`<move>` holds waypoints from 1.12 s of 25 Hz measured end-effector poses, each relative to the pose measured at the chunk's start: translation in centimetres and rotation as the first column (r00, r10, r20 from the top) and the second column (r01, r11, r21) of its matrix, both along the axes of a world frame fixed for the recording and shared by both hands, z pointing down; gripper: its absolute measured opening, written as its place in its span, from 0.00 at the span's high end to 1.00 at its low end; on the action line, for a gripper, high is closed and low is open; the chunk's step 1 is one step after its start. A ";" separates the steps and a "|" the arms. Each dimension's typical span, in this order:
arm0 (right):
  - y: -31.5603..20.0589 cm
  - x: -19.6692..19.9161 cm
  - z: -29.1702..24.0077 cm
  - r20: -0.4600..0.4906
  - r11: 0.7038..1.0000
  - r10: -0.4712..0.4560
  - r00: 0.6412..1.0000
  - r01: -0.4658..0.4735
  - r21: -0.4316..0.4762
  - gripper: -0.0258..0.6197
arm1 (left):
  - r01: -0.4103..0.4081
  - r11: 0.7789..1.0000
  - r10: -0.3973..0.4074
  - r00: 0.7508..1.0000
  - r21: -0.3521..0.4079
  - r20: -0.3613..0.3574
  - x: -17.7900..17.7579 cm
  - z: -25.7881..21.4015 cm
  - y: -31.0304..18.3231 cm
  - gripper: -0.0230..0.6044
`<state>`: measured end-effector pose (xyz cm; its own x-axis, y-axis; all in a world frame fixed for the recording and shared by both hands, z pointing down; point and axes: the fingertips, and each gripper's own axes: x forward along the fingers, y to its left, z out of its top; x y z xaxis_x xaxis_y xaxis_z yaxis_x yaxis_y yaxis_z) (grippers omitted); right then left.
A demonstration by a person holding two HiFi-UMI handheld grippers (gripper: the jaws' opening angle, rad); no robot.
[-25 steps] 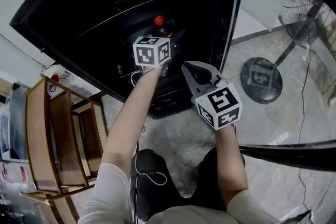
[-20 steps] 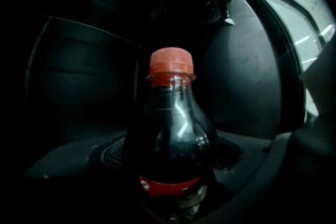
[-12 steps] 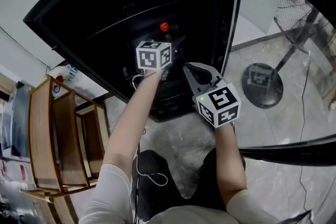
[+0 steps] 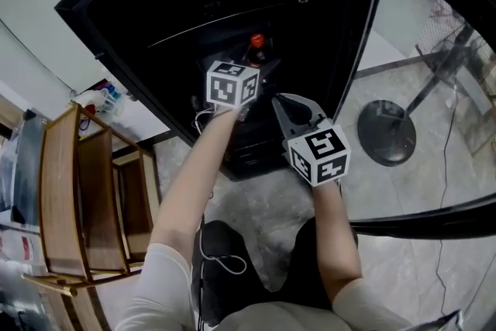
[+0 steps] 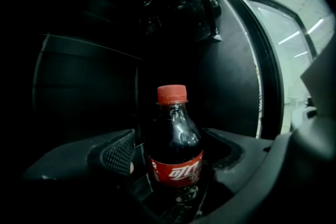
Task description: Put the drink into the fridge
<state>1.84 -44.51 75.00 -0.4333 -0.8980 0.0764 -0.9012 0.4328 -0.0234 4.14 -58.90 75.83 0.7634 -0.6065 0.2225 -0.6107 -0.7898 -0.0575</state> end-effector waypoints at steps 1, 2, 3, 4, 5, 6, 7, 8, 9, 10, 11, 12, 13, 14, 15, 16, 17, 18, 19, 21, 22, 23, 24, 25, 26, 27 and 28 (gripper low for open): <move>0.0 -0.2 -0.1 -0.005 1.000 0.000 1.000 0.000 0.003 0.96 | -0.004 1.000 0.004 1.000 -0.004 -0.005 -0.1 0.0 0.1 0.37; 0.1 -0.3 -0.1 -0.012 1.000 0.000 1.000 0.000 0.007 0.96 | -0.007 1.000 0.007 1.000 -0.005 -0.008 -0.1 0.0 0.3 0.37; 0.1 -0.3 -0.2 -0.018 1.000 0.002 1.000 -0.002 0.010 0.96 | -0.010 1.000 0.010 1.000 -0.004 -0.008 -0.3 0.0 0.5 0.37; 0.2 -0.3 -0.2 -0.022 1.000 0.005 1.000 -0.005 0.011 0.96 | -0.012 1.000 0.012 1.000 0.000 -0.006 -0.4 -0.1 0.8 0.37; 0.3 -0.3 -0.3 -0.026 1.000 0.007 1.000 -0.007 0.009 0.96 | -0.013 1.000 0.013 1.000 0.005 -0.003 -0.7 -0.1 1.1 0.37; 0.4 -0.3 -0.3 -0.031 1.000 0.009 0.999 -0.009 0.007 0.96 | -0.011 1.000 0.011 1.000 0.010 -0.001 -1.1 -0.2 1.5 0.37; 0.6 -0.4 -0.3 -0.036 1.000 0.009 0.999 -0.009 0.002 0.96 | -0.007 1.000 0.007 1.000 0.016 0.002 -1.7 -0.2 1.8 0.37; 0.9 -0.6 -0.3 -0.044 1.000 0.007 0.999 -0.007 -0.003 0.96 | -0.005 1.000 0.005 1.000 0.021 0.002 -2.3 -0.2 2.3 0.37; 1.2 -0.8 -0.2 -0.052 1.000 0.004 0.999 -0.004 -0.010 0.96 | -0.006 1.000 0.006 1.000 0.025 0.001 -2.9 -0.1 2.9 0.37; 1.5 -1.0 0.0 -0.062 1.000 0.000 0.998 -0.001 -0.018 0.96 | -0.010 1.000 0.010 1.000 0.028 -0.001 -3.6 -0.1 3.6 0.37; 1.8 -1.2 0.2 -0.074 1.000 -0.004 0.997 0.002 -0.025 0.96 | -0.015 0.999 0.015 1.000 0.029 -0.002 -4.2 0.0 4.3 0.37; 2.0 -1.4 0.5 -0.087 0.999 -0.007 0.996 0.004 -0.033 0.96 | -0.018 0.999 0.018 1.000 0.029 -0.003 -4.8 0.0 4.9 0.37; 2.2 -1.6 0.7 -0.100 0.999 -0.009 0.995 0.005 -0.039 0.96 | -0.019 0.999 0.019 1.000 0.027 -0.007 -5.4 0.0 5.4 0.37; 2.4 -1.8 0.8 -0.111 0.999 -0.011 0.994 0.006 -0.043 0.96 | -0.020 0.999 0.021 1.000 0.025 -0.013 -5.9 0.0 6.0 0.37; 2.6 -1.9 0.9 -0.119 0.999 -0.013 0.993 0.007 -0.045 0.96 | -0.024 0.999 0.025 0.999 0.022 -0.022 -6.3 -0.2 6.6 0.37; 2.8 -2.0 1.0 -0.125 0.999 -0.014 0.992 0.008 -0.046 0.96 | -0.031 0.999 0.032 0.999 0.023 -0.031 -6.5 -0.4 7.3 0.37; 2.9 -2.2 0.9 -0.127 0.999 -0.016 0.992 0.011 -0.044 0.96 | -0.040 0.999 0.041 0.998 0.027 -0.040 -6.8 -0.6 8.0 0.37; 3.0 -2.4 0.8 -0.128 0.999 -0.019 0.992 0.014 -0.040 0.96 | -0.046 0.998 0.047 0.998 0.034 -0.048 -7.1 -0.8 8.7 0.38; 3.1 -2.5 0.7 -0.129 0.999 -0.022 0.991 0.017 -0.034 0.96 | -0.049 0.998 0.051 0.997 0.044 -0.056 -7.4 -1.0 9.5 0.39; 3.2 -2.7 0.4 -0.136 1.000 -0.017 0.991 0.016 -0.013 0.96 | -0.044 0.997 0.048 0.997 0.066 -0.066 -8.1 -1.1 10.9 0.43; 3.2 -2.7 0.2 -0.141 1.000 -0.009 0.990 0.009 0.001 0.96 | -0.038 0.996 0.043 0.997 0.075 -0.070 -8.4 -0.9 11.5 0.44; 3.1 -2.7 0.0 -0.148 1.000 0.001 0.989 0.002 0.016 0.96 | -0.029 0.996 0.035 0.997 0.085 -0.074 -8.8 -0.7 11.9 0.45; 2.9 -2.7 -0.1 -0.156 1.000 0.010 0.988 -0.005 0.030 0.96 | -0.015 0.995 0.023 0.996 0.096 -0.081 -9.2 -0.4 12.2 0.49; 2.7 -2.7 -0.2 -0.162 0.999 0.017 0.987 -0.010 0.042 0.96 | 0.002 0.994 0.007 0.996 0.106 -0.087 -9.7 -0.1 12.4 0.54; 2.5 -2.6 -0.2 -0.164 0.999 0.022 0.986 -0.014 0.051 0.96 | 0.020 0.993 -0.009 0.996 0.115 -0.092 -10.0 0.3 12.7 0.59; 2.4 -2.6 -0.3 -0.161 0.998 0.024 0.987 -0.015 0.058 0.96 | 0.038 0.991 -0.026 0.995 0.125 -0.097 -10.4 0.7 12.9 0.66; 2.3 -2.5 -0.4 -0.156 0.998 0.025 0.987 -0.014 0.066 0.96 | 0.054 0.989 -0.040 0.994 0.138 -0.102 -10.6 0.9 13.1 0.75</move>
